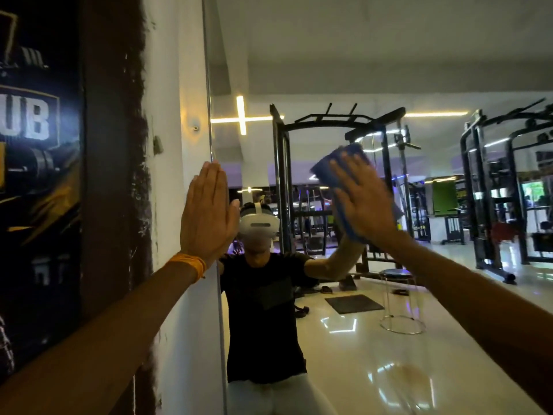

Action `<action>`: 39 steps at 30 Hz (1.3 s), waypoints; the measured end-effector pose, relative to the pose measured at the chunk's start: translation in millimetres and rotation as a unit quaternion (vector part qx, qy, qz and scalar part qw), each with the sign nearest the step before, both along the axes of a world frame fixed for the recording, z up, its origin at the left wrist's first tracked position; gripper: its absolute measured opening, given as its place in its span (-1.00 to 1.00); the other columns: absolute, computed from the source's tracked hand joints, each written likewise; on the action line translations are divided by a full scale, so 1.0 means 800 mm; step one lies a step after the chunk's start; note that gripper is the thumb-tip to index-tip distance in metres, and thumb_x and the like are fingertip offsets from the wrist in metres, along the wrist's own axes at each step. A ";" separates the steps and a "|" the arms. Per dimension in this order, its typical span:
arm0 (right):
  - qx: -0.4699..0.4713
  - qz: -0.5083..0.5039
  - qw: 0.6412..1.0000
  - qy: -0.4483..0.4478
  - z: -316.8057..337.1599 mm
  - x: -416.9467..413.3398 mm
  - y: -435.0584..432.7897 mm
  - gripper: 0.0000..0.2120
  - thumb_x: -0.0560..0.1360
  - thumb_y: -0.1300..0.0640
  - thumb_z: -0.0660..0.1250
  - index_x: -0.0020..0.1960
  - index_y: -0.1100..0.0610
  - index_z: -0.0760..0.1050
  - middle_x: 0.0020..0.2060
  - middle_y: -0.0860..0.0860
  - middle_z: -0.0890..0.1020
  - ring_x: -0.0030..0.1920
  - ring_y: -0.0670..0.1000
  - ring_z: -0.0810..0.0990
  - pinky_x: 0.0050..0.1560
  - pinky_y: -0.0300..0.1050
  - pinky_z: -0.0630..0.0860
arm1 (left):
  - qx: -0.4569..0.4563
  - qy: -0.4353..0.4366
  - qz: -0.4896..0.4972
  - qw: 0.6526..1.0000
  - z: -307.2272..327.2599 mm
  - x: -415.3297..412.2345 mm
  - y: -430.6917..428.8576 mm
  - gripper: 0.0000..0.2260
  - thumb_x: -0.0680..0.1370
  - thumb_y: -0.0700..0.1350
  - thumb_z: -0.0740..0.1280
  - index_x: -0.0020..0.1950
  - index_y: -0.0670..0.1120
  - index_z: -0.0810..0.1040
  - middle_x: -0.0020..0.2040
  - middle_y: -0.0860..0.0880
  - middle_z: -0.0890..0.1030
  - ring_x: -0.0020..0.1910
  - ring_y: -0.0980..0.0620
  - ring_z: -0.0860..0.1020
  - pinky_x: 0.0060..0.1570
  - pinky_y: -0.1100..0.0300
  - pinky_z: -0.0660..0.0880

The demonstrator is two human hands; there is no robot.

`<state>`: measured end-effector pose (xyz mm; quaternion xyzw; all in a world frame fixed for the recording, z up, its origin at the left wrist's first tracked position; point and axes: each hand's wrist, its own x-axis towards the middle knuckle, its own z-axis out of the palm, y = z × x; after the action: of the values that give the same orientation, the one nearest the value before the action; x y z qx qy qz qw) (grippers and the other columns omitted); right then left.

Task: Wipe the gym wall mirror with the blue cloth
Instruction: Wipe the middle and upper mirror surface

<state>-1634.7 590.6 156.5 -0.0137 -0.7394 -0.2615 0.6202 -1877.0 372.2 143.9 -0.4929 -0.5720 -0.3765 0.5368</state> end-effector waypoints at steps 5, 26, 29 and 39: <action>-0.262 0.041 0.929 0.260 0.018 -0.032 -0.028 -0.46 0.69 -0.01 0.11 0.64 0.06 0.14 0.62 0.15 0.20 0.61 0.23 0.17 0.60 0.27 0.07 | 0.002 0.031 0.053 0.998 -0.003 -0.004 0.005 -0.38 0.70 0.09 0.09 0.66 -0.22 0.06 0.67 -0.19 0.11 0.67 -0.12 0.01 0.63 0.09 -0.17; -0.035 -0.065 0.995 -0.062 -0.101 0.040 0.029 -0.49 0.71 -0.04 0.06 0.64 0.02 0.17 0.64 0.07 0.15 0.65 0.12 0.05 0.58 0.30 0.10 | -0.003 0.065 0.124 0.990 -0.005 0.002 0.006 -0.31 0.69 0.19 0.00 0.66 -0.25 0.07 0.66 -0.23 0.10 0.67 -0.17 0.00 0.64 -0.10 -0.12; -0.217 -0.029 0.967 0.133 -0.061 0.091 0.061 -0.49 0.70 0.03 0.09 0.63 0.09 0.20 0.63 0.11 0.19 0.64 0.16 0.07 0.53 0.41 0.16 | -0.014 0.055 0.107 0.993 -0.028 0.018 0.015 -0.32 0.69 0.16 0.04 0.66 -0.26 0.07 0.66 -0.25 0.10 0.67 -0.19 0.00 0.63 -0.14 -0.10; -0.060 -0.097 0.989 -0.091 -0.258 0.084 0.055 -0.49 0.74 -0.11 -0.05 0.65 0.01 0.12 0.65 0.09 0.12 0.66 0.14 0.00 0.63 0.17 -0.13 | -0.087 0.084 0.031 0.992 -0.170 0.129 0.114 -0.44 0.68 0.02 0.10 0.66 -0.15 0.15 0.68 -0.17 0.07 0.67 -0.17 0.03 0.62 -0.16 -0.06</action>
<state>-1567.1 634.3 -49.6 -0.0989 -0.8022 -0.2761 0.5201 -1773.7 463.6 8.3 -0.5497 -0.5706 -0.2660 0.5491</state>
